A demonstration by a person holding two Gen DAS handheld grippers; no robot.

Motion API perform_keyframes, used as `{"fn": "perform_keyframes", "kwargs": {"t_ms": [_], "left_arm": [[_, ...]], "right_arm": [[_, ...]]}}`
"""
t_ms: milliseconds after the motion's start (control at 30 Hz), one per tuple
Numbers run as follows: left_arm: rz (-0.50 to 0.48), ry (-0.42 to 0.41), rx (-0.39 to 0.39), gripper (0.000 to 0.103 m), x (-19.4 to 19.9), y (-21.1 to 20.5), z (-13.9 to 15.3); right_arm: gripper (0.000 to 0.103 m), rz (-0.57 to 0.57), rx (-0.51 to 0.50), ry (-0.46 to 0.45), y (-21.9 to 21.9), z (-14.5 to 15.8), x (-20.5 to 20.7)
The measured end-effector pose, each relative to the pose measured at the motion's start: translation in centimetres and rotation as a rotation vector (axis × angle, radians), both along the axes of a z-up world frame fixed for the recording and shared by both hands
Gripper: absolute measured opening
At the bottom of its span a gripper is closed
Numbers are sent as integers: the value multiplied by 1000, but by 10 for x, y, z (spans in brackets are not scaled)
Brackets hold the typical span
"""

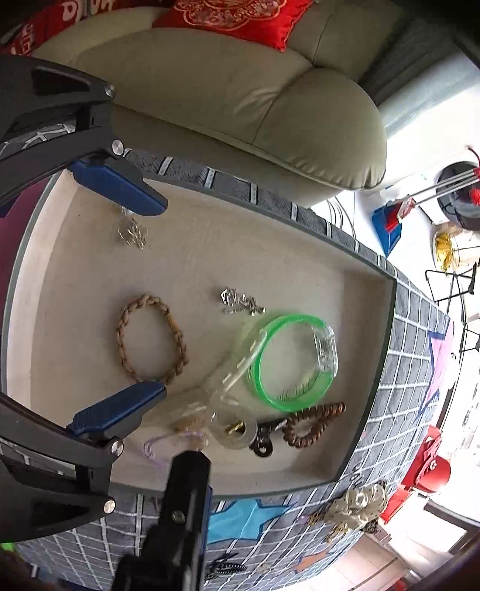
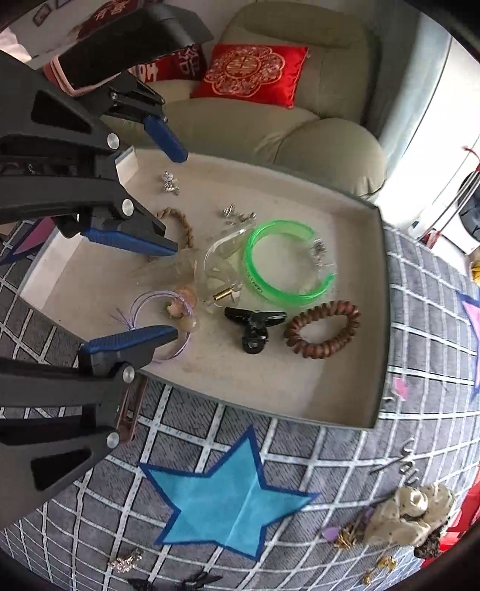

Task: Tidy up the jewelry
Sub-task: 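Move the left tool to the silver star hair pin while the right tool approaches the black beaded hair clip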

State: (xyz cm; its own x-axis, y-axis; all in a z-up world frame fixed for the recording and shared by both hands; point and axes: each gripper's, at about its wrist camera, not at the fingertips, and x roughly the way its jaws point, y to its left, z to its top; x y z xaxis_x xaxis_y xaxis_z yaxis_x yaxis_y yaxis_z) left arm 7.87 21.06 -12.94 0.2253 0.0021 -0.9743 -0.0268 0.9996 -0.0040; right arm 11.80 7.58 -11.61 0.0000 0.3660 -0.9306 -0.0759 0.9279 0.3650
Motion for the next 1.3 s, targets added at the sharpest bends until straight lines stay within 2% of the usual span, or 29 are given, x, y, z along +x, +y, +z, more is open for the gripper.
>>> {"fn": "perform_keyframes", "kwargs": {"t_ms": [200, 267, 300, 400, 567, 967, 1067, 1300], "left_arm": [[5, 11, -1, 93, 1, -5, 5], [13, 9, -1, 96, 1, -4, 8], [19, 12, 4, 103, 1, -3, 9], [31, 6, 5, 103, -2, -1, 13], [12, -14, 35, 103, -7, -6, 25], [-41, 28, 33, 103, -12, -45, 43], [-77, 37, 1, 103, -11, -61, 47], [-179, -6, -45, 103, -10, -112, 68]], "right_arm": [[43, -23, -9, -38, -11, 25, -6], [49, -30, -13, -46, -18, 31, -8], [50, -35, -14, -49, -23, 34, -9], [58, -60, -17, -49, -34, 37, -13], [80, -121, -13, -44, -61, 39, -23], [81, -336, -68, 6, -156, 30, -60], [81, -424, -100, 26, -192, 26, -68], [81, -637, -158, 92, -268, 12, -78]]}}
